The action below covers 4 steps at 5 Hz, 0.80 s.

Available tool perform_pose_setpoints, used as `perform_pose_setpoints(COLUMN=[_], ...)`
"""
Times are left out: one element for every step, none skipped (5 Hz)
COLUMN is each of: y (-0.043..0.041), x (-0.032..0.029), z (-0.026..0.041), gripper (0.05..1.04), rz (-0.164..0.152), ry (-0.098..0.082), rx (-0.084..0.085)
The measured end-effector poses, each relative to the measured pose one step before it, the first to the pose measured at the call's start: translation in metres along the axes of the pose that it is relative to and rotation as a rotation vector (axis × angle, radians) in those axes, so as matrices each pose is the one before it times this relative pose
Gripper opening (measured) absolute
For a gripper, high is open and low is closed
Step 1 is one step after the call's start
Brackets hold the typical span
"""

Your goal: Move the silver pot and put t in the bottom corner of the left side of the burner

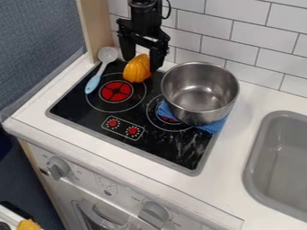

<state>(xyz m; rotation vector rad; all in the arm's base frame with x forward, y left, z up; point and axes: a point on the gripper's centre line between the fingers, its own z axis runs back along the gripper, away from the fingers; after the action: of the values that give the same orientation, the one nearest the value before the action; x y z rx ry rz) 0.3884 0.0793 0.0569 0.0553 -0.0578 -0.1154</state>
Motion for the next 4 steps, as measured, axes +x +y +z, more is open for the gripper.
perform_pose_setpoints(y=[-0.00203, -0.00485, -0.02539, -0.03420], x=[-0.00481, -0.00148, 0.00243, 0.00409], z=[-0.01273, 0.01771, 0.04264, 0.04355], gripper=[1.001, 1.001, 1.001, 1.001], rz=[0.0031, 0.0213, -0.0478, -0.0482], ry=[0.0366, -0.0271, -0.0812, -0.0679], rx=[-0.0113, -0.0051, 0.0191, 0.0328])
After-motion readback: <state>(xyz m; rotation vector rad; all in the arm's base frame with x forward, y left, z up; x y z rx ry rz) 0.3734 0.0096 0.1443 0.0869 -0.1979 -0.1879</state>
